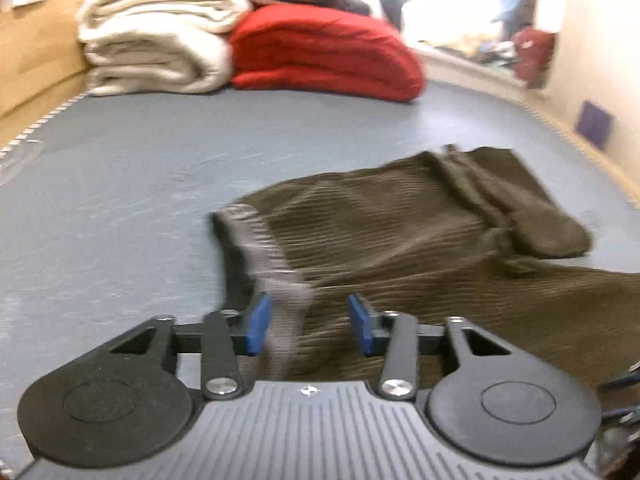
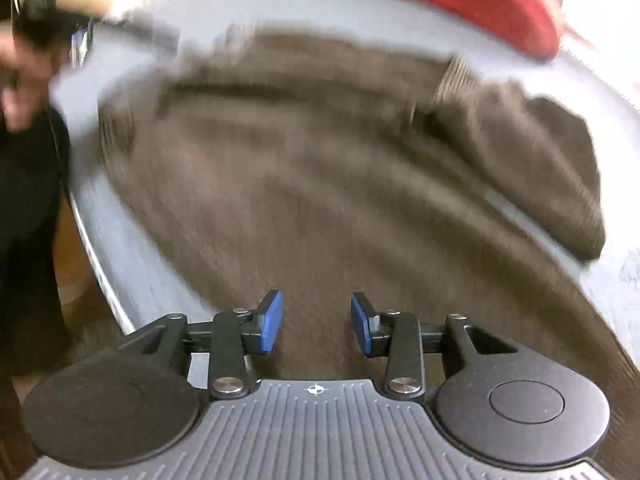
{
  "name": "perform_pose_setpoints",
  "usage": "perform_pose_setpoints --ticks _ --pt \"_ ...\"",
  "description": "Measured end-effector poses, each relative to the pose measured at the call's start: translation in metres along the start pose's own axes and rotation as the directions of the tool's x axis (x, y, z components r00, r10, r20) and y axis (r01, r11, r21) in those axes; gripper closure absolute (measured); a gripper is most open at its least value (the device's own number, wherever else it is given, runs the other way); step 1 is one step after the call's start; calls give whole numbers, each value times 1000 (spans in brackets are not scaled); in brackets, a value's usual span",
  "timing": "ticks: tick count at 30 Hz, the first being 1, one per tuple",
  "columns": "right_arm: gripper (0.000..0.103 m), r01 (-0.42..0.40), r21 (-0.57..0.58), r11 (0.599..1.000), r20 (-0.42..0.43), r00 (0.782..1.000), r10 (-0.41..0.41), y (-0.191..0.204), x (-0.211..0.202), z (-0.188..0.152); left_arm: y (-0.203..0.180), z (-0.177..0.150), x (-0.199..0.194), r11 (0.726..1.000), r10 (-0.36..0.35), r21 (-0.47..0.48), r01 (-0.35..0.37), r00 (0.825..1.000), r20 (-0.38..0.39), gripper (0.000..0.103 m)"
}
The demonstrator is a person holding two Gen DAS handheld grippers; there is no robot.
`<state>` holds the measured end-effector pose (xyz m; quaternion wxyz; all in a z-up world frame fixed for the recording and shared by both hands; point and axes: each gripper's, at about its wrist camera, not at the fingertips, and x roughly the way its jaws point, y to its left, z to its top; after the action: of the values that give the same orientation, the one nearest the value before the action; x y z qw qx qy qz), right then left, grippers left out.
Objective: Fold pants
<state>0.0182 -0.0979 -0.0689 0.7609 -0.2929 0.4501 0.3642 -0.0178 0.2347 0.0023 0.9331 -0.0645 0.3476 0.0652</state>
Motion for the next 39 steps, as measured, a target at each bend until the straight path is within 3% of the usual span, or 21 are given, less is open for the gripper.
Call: perform_pose_setpoints --ticks 2,4,5,6,8,9,10,11,13,17,20,23,27,29,30,33,34,35,39 --pt "63 29 -62 998 -2 1000 -29 7 1 -5 -11 -4 5 999 -26 31 26 1000 -7 80" --pt "63 18 -41 999 0 1000 -18 3 -4 0 -13 -6 26 997 42 62 -36 995 -96 86" --pt "63 13 -17 1000 11 1000 -13 -2 -8 1 -10 -10 48 991 128 67 -117 970 -205 93" --pt "63 23 2 1000 34 999 -24 -6 -13 2 -4 -15 65 985 171 35 -168 941 -294 101" --pt "63 51 64 997 96 994 -57 -22 -27 7 2 -11 72 978 168 -64 -197 936 -309 101" --pt "63 56 108 993 125 990 -70 -32 -33 9 -4 -9 71 972 194 -64 -224 931 -311 101" --pt "63 62 161 985 156 984 -88 -44 -42 10 -14 -8 68 968 224 -44 -247 929 -295 101" --pt "63 71 223 972 189 975 -114 -59 -50 10 -24 -8 64 967 240 -23 -255 933 -266 94" --pt "63 84 363 928 252 950 -184 -93 -68 12 -50 -9 55 974 226 14 -228 954 -196 81" --pt "63 66 612 788 333 882 -332 -159 -92 6 -105 -5 49 994 95 64 -90 992 -88 67" --pt "58 32 723 690 333 859 -389 -200 -94 -1 -148 2 63 996 -1 89 2 1000 -15 64" --pt "56 48 771 635 300 852 -429 -227 -88 -4 -187 5 89 993 -51 104 51 999 -1 62" --pt "55 68 801 595 261 855 -448 -256 -77 -9 -216 -4 124 992 -49 115 50 999 -8 62" --pt "55 46 813 581 266 857 -441 -270 -72 -12 -225 -21 137 984 -38 173 42 999 -24 63" --pt "55 30 821 570 269 861 -431 -278 -67 -13 -225 -31 135 980 -32 198 28 999 20 64" --pt "56 1 840 543 267 870 -415 -303 -49 -13 -233 -47 124 968 -4 253 -8 999 49 66" --pt "61 -8 845 534 264 876 -403 -313 -43 -12 -235 -50 122 966 -3 259 -10 999 49 66" --pt "69 -30 849 527 271 882 -386 -324 -33 -11 -234 -52 121 966 -8 259 -5 999 49 66" --pt "71 -71 863 500 272 899 -342 -364 9 -2 -221 -56 116 975 -38 221 24 998 59 66"
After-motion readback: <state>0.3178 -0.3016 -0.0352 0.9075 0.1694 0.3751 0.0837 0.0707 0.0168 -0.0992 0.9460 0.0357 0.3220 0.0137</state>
